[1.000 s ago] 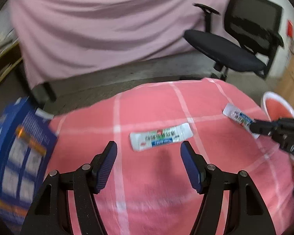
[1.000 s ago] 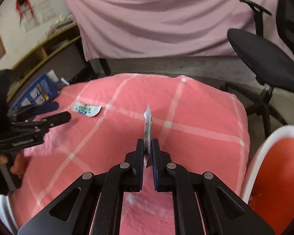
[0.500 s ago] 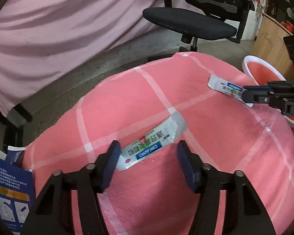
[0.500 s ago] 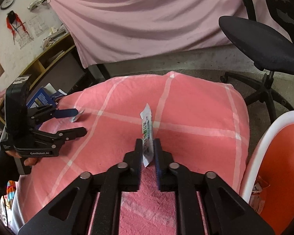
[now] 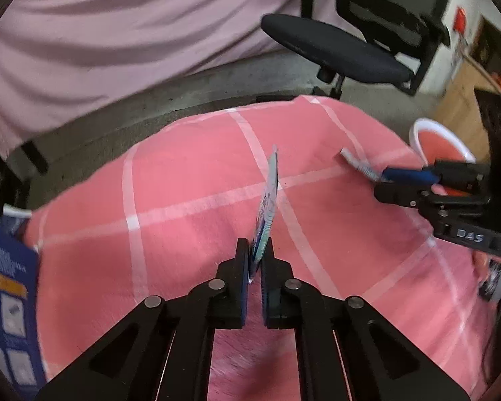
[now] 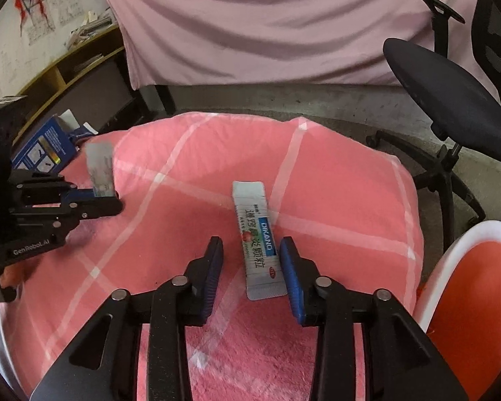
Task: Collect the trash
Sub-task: 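Close the left gripper on the white tube while the right gripper grasps the white DIKANG sachet, then lift the tube and sachet and carry both over the bucket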
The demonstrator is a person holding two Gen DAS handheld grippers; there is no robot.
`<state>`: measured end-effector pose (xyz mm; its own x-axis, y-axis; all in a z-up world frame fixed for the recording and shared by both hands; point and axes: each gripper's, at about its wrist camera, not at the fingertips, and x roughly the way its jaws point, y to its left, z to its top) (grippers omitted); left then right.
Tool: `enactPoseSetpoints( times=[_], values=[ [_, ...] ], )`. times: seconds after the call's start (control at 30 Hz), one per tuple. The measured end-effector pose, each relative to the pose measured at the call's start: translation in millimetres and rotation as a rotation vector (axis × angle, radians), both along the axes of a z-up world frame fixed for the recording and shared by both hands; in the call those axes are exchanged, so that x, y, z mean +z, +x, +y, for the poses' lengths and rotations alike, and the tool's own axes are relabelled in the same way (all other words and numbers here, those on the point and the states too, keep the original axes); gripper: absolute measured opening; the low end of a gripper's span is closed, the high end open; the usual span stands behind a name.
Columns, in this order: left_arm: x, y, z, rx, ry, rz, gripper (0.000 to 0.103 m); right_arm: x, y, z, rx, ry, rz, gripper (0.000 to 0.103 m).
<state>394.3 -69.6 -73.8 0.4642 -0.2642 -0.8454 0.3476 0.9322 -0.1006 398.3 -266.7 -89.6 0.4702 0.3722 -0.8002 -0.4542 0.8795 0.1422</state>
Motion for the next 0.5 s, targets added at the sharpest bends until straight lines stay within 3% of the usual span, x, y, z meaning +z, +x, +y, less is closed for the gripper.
enactPoseSetpoints(
  times=[0.23, 0.37, 0.5],
  values=[
    [15.2, -27.5, -1.5, 0.105, -0.062, -0.066, 0.002, 9.1, -12.9, -4.4, -0.004, 0.026, -0.052, 0.017],
    [32.5, -45.4, -8.9, 0.139, -0.097, -0.139, 0.002, 27.4, -33.5, -11.4, -0.016, 0.080, -0.172, 0.017],
    [56.2, -54.3, -22.5, 0.156, -0.120, -0.215, 0.002, 53.0, -64.9, -29.8, -0.044, 0.174, -0.348, 0.017]
  ],
)
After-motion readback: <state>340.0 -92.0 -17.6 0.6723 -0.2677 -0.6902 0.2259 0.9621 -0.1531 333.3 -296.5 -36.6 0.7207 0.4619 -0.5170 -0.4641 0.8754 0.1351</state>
